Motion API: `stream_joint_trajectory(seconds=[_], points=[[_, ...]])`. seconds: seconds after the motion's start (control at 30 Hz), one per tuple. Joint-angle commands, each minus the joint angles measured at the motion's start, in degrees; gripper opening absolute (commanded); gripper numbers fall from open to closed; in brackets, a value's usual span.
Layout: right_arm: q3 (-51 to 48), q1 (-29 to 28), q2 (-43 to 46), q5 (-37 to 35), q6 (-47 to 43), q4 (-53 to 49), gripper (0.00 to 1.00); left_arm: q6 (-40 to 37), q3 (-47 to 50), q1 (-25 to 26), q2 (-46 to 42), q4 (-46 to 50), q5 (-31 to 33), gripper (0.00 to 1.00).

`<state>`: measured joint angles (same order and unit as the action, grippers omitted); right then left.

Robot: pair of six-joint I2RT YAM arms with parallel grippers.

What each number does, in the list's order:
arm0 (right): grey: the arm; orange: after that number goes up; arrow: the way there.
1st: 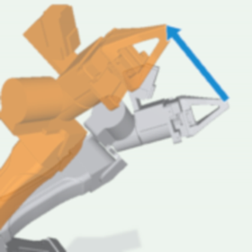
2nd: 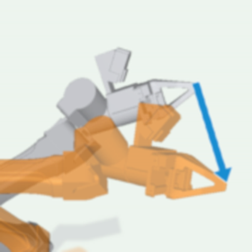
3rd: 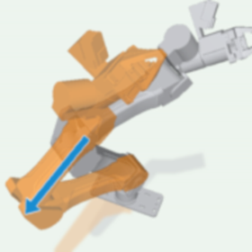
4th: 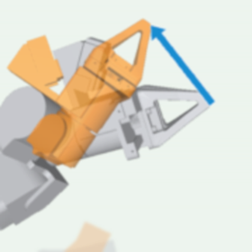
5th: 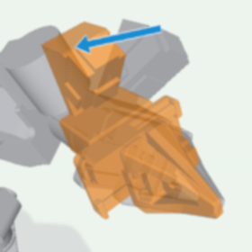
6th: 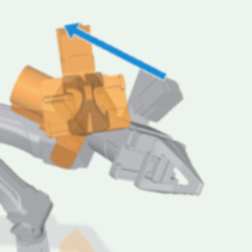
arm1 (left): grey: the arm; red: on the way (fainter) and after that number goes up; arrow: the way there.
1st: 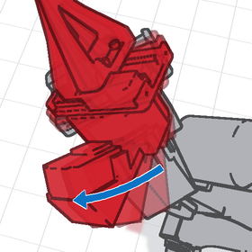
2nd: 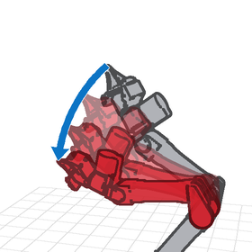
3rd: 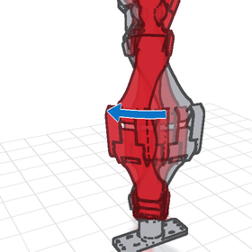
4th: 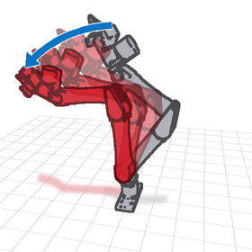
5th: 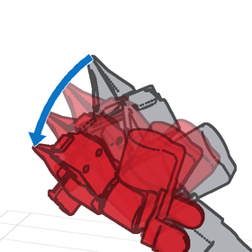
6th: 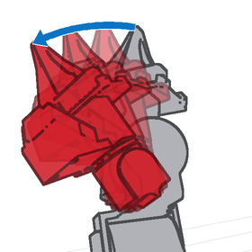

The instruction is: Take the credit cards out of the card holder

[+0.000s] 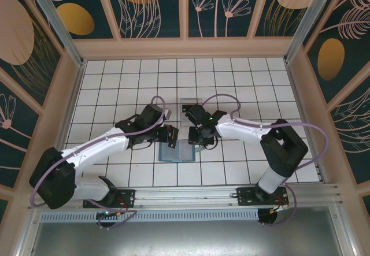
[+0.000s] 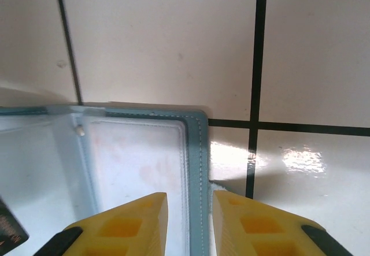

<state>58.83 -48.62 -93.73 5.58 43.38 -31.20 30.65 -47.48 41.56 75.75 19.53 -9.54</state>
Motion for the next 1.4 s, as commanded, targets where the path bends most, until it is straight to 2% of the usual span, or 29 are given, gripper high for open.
stream_joint_trajectory(seconds=[0.0,0.1,0.2,0.3,0.43,0.57,0.77,0.83,1.03,1.23,1.37], points=[[0.5,1.4,3.9,-2.9,-0.9,-2.4,0.28,-9.4,-5.0,-0.2,2.6,3.6,1.0,0.0],[-0.6,3.0,6.2,-3.2,-1.5,-2.8,0.28,-15.3,-10.5,-0.2,5.7,6.6,3.2,0.0],[-1.8,4.6,8.4,-3.3,-2.0,-3.1,0.28,-22.8,-12.6,-0.2,6.5,5.6,4.0,0.0],[-2.9,5.9,10.2,-3.3,-2.5,-3.3,0.28,-32.9,-13.7,-0.2,6.4,3.7,1.8,0.0],[-4.2,7.6,12.5,-3.6,-3.1,-3.9,0.28,-46.0,-16.8,-0.2,7.5,3.5,2.5,0.0],[-5.5,9.7,14.9,-3.6,-3.6,-4.2,0.28,-57.0,-22.4,-0.2,11.8,7.0,6.1,0.0],[-6.7,12.2,18.2,-3.9,-4.4,-5.5,0.28,-71.3,-30.8,-0.3,18.9,14.1,6.1,0.0],[-7.2,12.8,19.2,-4.2,-4.4,-5.7,0.28,-73.8,-34.3,-0.4,21.1,16.4,5.8,0.0],[-8.8,14.4,21.5,-4.0,-4.6,-6.2,0.28,-77.8,-51.2,-2.3,32.7,29.6,-0.4,0.0],[-10.0,15.6,22.9,-3.7,-4.5,-6.2,0.28,-78.9,-69.4,-2.8,45.4,43.3,-0.9,0.0],[-10.5,16.3,23.5,-3.6,-4.5,-6.2,0.28,-79.5,-74.6,-2.9,49.4,45.4,-0.5,0.0]])
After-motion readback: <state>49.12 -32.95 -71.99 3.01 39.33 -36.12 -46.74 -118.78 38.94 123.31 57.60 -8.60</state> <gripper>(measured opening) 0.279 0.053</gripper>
